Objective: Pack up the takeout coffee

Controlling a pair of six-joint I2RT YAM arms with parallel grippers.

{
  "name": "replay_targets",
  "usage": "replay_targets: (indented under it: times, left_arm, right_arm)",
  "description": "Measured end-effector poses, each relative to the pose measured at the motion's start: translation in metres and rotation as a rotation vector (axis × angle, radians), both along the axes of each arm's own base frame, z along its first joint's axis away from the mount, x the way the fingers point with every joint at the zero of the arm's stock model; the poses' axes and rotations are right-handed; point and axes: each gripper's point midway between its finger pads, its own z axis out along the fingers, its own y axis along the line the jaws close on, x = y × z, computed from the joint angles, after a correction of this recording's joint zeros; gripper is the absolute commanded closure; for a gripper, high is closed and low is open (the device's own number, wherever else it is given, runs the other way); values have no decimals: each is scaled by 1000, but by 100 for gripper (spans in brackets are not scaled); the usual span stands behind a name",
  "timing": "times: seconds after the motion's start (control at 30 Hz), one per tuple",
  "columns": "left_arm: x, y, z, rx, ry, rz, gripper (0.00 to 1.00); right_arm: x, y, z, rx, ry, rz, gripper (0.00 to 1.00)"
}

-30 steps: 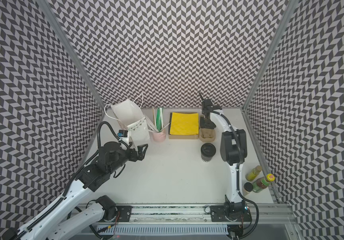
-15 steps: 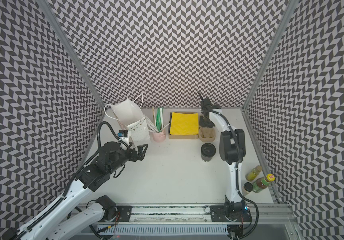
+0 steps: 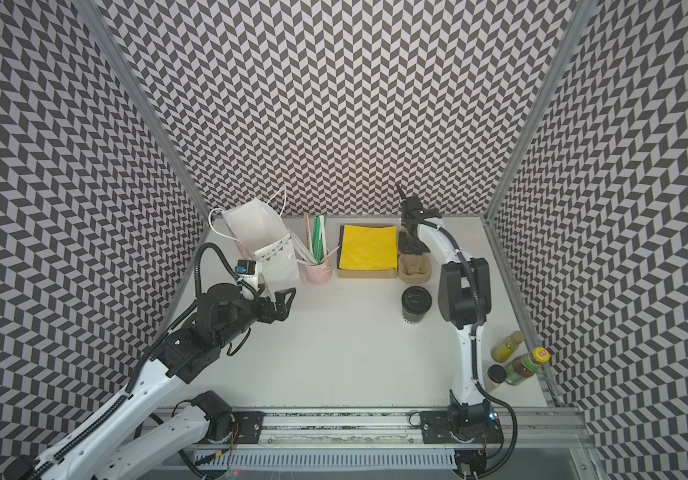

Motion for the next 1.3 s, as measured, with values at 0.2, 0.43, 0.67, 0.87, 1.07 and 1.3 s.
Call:
replay_targets:
  times: [0.2,0.43,0.67,0.87,1.07,1.3]
  left_arm:
    - [0,0,0,0,0,0,0]
    - [0,0,0,0,0,0,0]
    - [0,0,0,0,0,0,0]
    - [0,0,0,0,0,0,0]
    - [0,-1,0,-1,1,-4,0]
    - [-1,-1,0,-2,2,-6,0]
  right_arm:
    - [-1,0,2,2,-2,-1,88]
    - [-3,2,17,18,-24,-1,87]
    - [-7,-1,38,20,-65,-14,62]
    - [-16,-17,36,-27,-53,-56,51]
    - [-29,-36,18,-65,-5,-103,51]
    - [-44,-53,-1,-72,48,-140,58]
